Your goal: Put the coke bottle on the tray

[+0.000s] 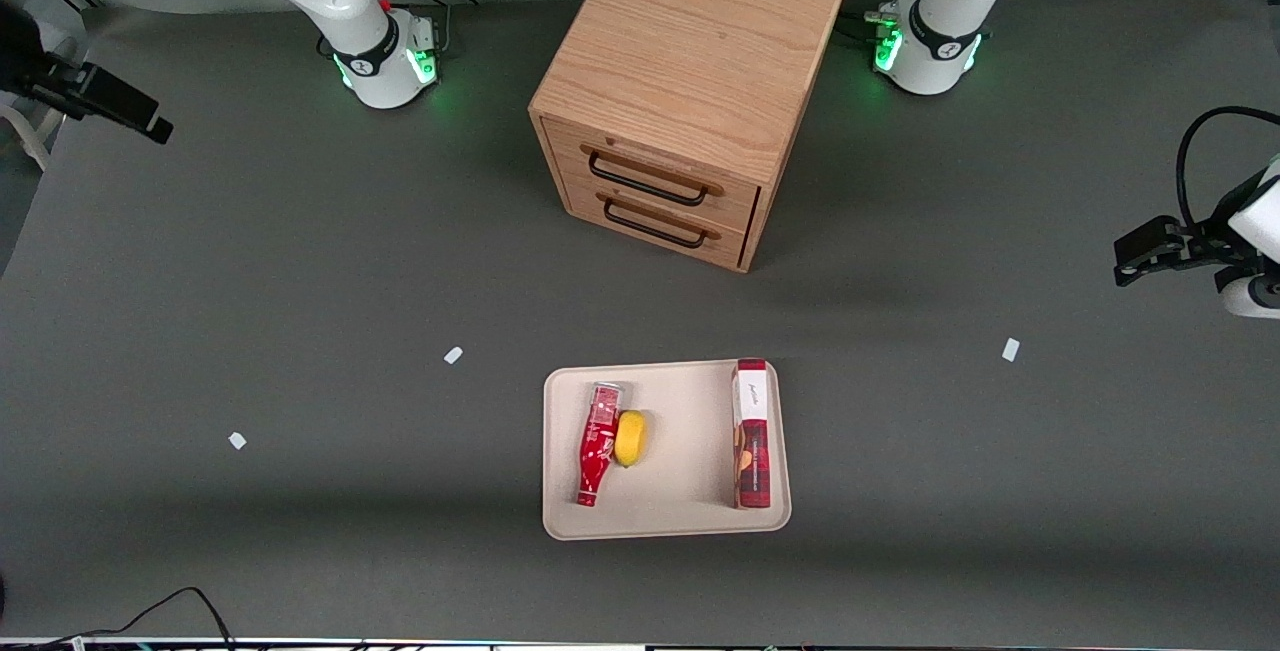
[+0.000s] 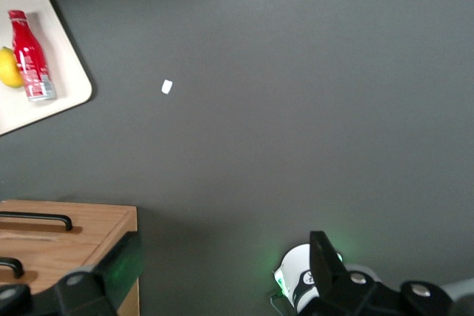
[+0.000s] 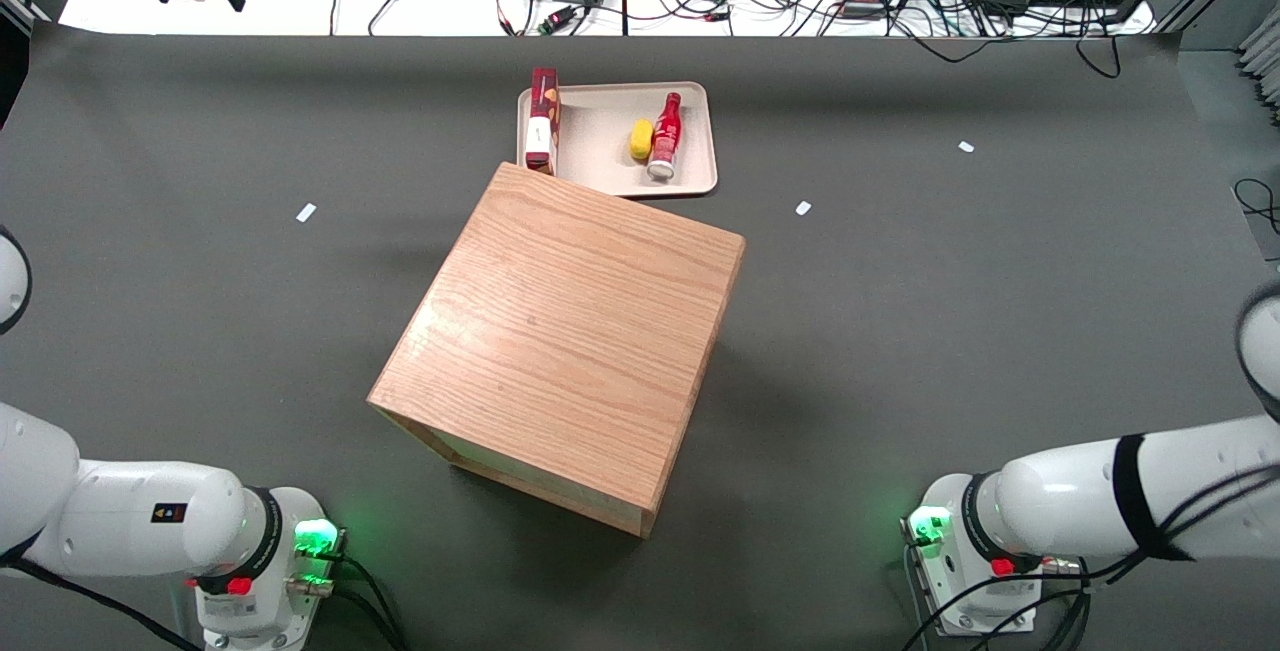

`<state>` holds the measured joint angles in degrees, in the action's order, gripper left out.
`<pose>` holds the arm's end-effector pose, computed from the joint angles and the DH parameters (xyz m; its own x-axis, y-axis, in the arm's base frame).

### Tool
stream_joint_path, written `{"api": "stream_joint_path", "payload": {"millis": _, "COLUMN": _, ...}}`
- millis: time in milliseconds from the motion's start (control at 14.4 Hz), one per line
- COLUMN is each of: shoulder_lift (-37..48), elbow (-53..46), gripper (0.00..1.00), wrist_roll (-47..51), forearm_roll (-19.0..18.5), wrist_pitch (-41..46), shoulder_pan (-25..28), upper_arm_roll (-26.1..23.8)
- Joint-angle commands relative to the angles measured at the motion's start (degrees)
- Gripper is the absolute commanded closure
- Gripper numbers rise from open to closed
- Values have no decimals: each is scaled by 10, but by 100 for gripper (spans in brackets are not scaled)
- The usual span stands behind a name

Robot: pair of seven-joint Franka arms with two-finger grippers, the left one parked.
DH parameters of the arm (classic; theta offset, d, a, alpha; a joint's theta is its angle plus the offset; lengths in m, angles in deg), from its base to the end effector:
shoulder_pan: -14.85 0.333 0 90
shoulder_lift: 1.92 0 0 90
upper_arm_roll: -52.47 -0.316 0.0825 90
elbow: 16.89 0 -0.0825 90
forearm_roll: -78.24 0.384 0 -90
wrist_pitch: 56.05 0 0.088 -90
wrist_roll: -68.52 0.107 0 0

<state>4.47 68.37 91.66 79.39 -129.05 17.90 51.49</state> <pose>0.4828 0.0372 0.6959 0.9412 -0.3224 -0.1010 -0.3217 -0.9465 0.0238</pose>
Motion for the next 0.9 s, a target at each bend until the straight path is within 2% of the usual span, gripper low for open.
{"api": "stream_joint_path", "payload": {"millis": 0, "shoulder_lift": 108, "elbow": 175, "gripper": 0, "wrist_roll": -6, "forearm_roll": 10, "wrist_pitch": -84, "shoulder_pan": 5, "upper_arm_roll": -1}}
{"api": "stream_joint_path", "payload": {"millis": 278, "shoulder_lift": 109, "elbow": 176, "gripper": 0, "wrist_roll": -7, "forearm_roll": 3, "wrist_pitch": -86, "shoulder_pan": 10, "upper_arm_roll": -2}}
{"api": "stream_joint_path", "payload": {"millis": 835, "shoulder_lift": 1, "elbow": 0, "gripper": 0, "wrist_roll": -6, "forearm_roll": 4, "wrist_pitch": -5, "shoulder_pan": 11, "upper_arm_roll": -3}}
